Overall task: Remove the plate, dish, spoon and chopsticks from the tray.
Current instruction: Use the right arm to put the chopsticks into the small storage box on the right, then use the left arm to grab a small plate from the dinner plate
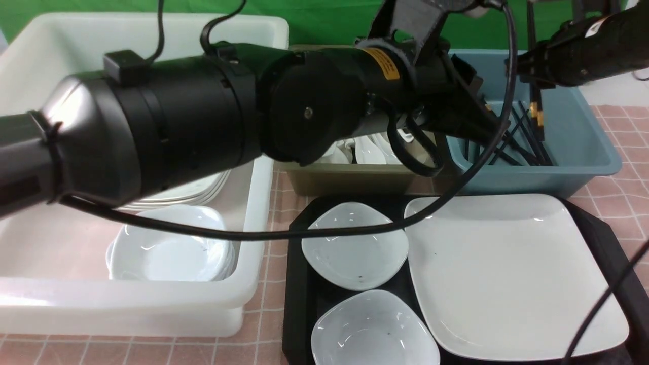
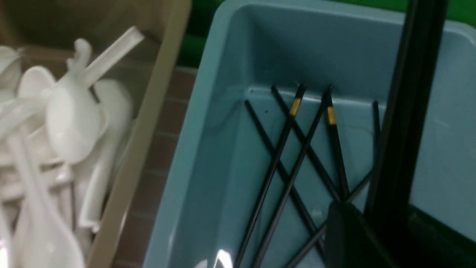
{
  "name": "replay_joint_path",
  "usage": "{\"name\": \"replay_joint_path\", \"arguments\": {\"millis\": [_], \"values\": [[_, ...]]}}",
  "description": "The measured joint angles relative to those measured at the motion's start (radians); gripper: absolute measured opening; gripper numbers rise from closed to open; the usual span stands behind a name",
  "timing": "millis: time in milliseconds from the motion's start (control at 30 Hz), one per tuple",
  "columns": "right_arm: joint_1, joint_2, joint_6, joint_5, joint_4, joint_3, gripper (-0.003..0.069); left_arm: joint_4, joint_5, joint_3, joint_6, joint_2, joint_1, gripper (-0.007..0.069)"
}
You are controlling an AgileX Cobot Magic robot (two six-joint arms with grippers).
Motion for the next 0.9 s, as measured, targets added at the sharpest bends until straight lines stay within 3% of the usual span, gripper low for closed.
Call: {"name": "replay_joint_path", "arguments": {"millis": [267, 367, 467, 567, 633, 800, 900], "values": [[-0.008, 0.123, 0.019, -0.042, 0.001, -0.031, 0.019, 0.003, 0.04, 0.0, 0.0, 0.0, 0.003, -0.0003], [-0.008, 0.131, 0.024, -0.043, 0.001, -0.031, 0.0258, 0.003, 0.043, 0.0, -0.001, 0.0, 0.003, -0.0003], [-0.008, 0.126, 0.035, -0.002, 0.001, -0.033, 0.039, 0.003, 0.048, 0.0, -0.004, 0.0, 0.005, -0.0003], [-0.008, 0.094, 0.039, 0.098, 0.001, -0.035, 0.0417, 0.003, 0.095, 0.0, -0.034, 0.0, 0.007, -0.0003], [-0.008, 0.068, 0.041, 0.174, 0.001, -0.041, 0.0402, 0.003, 0.152, -0.005, -0.067, 0.0, 0.011, -0.0003], [-0.008, -0.161, -0.03, 0.593, 0.022, -0.051, 0.0079, 0.003, 0.659, -0.082, -0.211, 0.0, 0.074, -0.0003], [-0.008, -0.273, -0.067, 0.707, 0.069, -0.041, 0.003, 0.006, 0.831, -0.096, -0.214, 0.006, 0.097, -0.0003]]}}
